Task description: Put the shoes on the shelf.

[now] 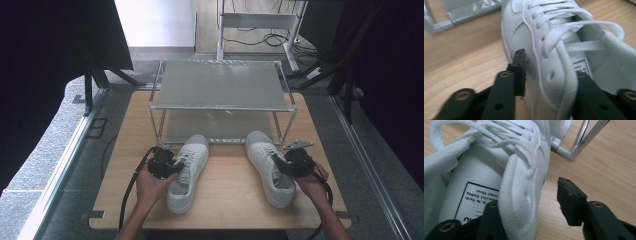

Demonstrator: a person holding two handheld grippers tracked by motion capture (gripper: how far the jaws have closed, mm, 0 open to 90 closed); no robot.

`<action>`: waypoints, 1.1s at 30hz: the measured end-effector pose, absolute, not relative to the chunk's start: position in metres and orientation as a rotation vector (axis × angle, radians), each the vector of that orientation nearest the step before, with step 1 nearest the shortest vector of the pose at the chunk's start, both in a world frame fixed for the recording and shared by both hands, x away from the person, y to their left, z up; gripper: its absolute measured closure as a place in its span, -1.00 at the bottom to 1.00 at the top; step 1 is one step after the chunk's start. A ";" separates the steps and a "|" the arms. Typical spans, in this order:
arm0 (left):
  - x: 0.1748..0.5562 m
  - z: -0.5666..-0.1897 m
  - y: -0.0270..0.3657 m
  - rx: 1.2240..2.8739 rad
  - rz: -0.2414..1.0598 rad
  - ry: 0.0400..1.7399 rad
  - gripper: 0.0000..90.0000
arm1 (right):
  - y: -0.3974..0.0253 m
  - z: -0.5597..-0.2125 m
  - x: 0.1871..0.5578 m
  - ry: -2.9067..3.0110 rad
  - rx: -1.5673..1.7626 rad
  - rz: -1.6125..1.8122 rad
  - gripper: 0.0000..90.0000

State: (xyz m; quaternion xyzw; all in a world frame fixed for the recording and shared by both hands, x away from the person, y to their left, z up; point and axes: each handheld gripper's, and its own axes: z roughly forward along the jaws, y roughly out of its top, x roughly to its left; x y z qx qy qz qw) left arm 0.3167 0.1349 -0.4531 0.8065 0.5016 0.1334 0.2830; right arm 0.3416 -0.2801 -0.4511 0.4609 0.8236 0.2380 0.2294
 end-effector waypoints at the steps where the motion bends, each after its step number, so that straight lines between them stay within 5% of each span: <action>1: 0.316 -0.454 0.134 2.161 0.375 1.342 0.72 | -0.279 -0.452 0.343 2.281 1.278 0.643 0.45; 12: 0.315 -0.463 0.163 1.952 0.212 1.376 0.78 | -0.282 -0.454 0.347 2.278 1.358 0.640 0.88; 33: 0.316 -0.467 0.188 1.722 0.053 1.370 0.86 | -0.303 -0.454 0.343 2.224 1.469 0.956 0.93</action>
